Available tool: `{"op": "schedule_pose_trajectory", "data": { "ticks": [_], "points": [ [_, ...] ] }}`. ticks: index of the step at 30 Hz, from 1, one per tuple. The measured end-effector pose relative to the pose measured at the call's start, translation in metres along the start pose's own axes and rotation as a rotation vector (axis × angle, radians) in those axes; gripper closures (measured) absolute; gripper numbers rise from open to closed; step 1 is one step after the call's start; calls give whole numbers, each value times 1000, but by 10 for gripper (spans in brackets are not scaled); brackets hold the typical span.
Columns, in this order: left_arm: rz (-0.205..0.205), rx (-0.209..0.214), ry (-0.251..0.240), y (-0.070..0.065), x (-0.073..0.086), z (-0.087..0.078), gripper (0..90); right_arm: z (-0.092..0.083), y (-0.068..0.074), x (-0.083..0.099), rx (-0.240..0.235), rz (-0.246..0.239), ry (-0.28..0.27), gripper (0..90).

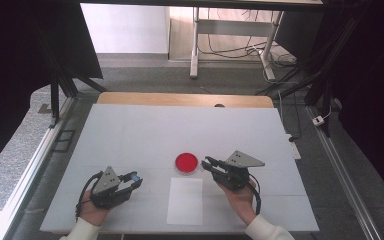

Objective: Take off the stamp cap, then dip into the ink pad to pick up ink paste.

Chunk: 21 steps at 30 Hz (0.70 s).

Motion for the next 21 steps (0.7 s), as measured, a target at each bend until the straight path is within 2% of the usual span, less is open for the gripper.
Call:
{"op": "schedule_pose_trajectory", "data": {
  "ticks": [6, 11, 21],
  "points": [
    [1, 2, 4, -2, 0, 2, 651, 0, 2, 0, -13, -4, -4, 748],
    [-7, -9, 8, -1, 0, 2, 651, 0, 2, 0, -12, -4, -7, 748],
    [-7, -2, 10, 0, -1, 4, 651, 6, 1, -2, -8, -7, 5, 748]
  ]
}}
Point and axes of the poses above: each handheld gripper's, and its own axes: z roughly forward along the jaws, x roughly out of its underside, y roughly to its left, the point moved 1 cm from there along z, roughly forward along the jaws, and after that the axes turned 6 degrees about -y, right-handed, at the moved point
